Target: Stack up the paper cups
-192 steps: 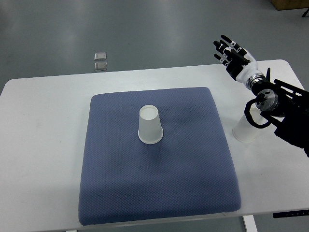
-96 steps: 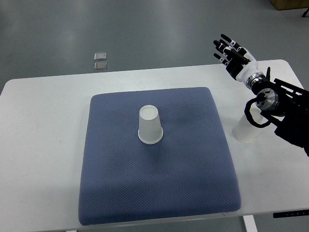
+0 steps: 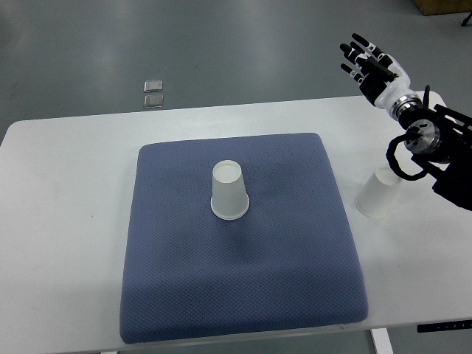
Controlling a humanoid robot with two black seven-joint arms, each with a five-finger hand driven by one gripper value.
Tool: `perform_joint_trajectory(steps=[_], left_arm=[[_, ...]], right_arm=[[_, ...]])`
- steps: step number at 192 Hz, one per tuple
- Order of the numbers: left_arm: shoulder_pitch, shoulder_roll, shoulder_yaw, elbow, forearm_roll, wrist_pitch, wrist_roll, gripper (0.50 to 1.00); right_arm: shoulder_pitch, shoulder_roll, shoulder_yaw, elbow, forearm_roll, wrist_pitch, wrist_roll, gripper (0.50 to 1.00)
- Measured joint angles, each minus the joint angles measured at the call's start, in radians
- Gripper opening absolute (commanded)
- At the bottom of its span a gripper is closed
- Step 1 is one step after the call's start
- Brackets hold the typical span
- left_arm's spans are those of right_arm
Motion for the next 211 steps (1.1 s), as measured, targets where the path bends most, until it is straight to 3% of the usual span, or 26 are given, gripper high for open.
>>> perform_joint_trajectory(steps=[53, 82, 112, 157, 211], left_arm=[[0.000, 0.000, 0.000, 0.001, 0.000, 0.000, 0.000, 1.000], [0.000, 0.000, 0.000, 0.001, 0.000, 0.000, 0.000, 1.000], [0.000, 0.000, 0.000, 0.001, 0.000, 0.000, 0.000, 1.000], [0.000, 0.000, 0.000, 0.001, 0.000, 0.000, 0.000, 1.000], [0.000, 0.000, 0.000, 0.001, 0.000, 0.000, 0.000, 1.000]], right_arm=[[0.050, -0.130, -0.005, 0.009, -0.388, 0.009, -0.002, 0.913], [0.084, -0.231, -0.007, 0.034, -0.584, 0.076, -0.005, 0.913], [0.120, -0.338, -0.063, 0.117, -0.789, 0.167, -0.003, 0.913], [0.146, -0.482, -0.131, 0.314, -1.185, 0.233, 0.001, 0.913], [0.154, -0.516, -0.139, 0.374, -1.600, 0.307, 0.004, 0.911]])
